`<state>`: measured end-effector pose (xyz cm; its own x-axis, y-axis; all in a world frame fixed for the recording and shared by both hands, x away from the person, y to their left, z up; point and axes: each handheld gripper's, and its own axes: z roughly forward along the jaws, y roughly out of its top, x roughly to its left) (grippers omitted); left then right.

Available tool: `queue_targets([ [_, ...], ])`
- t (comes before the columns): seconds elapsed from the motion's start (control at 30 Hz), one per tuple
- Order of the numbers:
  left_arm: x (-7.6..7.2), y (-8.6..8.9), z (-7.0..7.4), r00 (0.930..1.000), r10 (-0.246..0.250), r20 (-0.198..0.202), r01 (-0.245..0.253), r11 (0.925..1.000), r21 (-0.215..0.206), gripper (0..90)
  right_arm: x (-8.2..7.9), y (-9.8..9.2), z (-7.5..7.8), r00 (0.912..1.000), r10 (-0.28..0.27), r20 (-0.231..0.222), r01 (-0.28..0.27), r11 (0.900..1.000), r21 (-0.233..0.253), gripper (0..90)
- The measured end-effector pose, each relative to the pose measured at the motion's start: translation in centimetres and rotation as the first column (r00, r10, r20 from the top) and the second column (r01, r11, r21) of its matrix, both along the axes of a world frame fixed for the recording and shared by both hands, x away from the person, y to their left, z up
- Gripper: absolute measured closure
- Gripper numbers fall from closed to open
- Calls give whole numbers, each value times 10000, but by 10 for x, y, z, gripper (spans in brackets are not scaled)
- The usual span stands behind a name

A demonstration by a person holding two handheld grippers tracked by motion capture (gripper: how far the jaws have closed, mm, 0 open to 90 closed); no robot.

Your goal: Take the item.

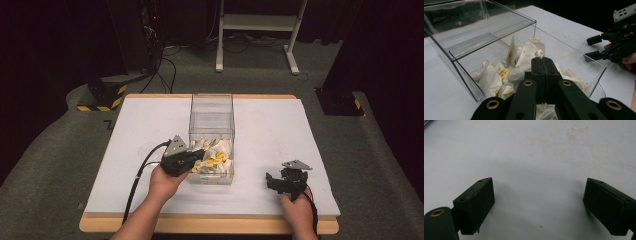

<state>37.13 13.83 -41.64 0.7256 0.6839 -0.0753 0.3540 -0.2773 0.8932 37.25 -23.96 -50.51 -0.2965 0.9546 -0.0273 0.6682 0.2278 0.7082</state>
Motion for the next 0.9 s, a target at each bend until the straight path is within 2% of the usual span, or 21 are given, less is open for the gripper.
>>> queue_targets([
  [0.47,-4,11,2,9996,184,227,-170,9980,-616,891,0,0,0,10000,1,-1,-1,10000,-3,103],
  [0.9,-7,17,5,9984,333,459,-287,9948,-977,891,0,0,0,10000,-15,-8,15,10000,10,103],
])
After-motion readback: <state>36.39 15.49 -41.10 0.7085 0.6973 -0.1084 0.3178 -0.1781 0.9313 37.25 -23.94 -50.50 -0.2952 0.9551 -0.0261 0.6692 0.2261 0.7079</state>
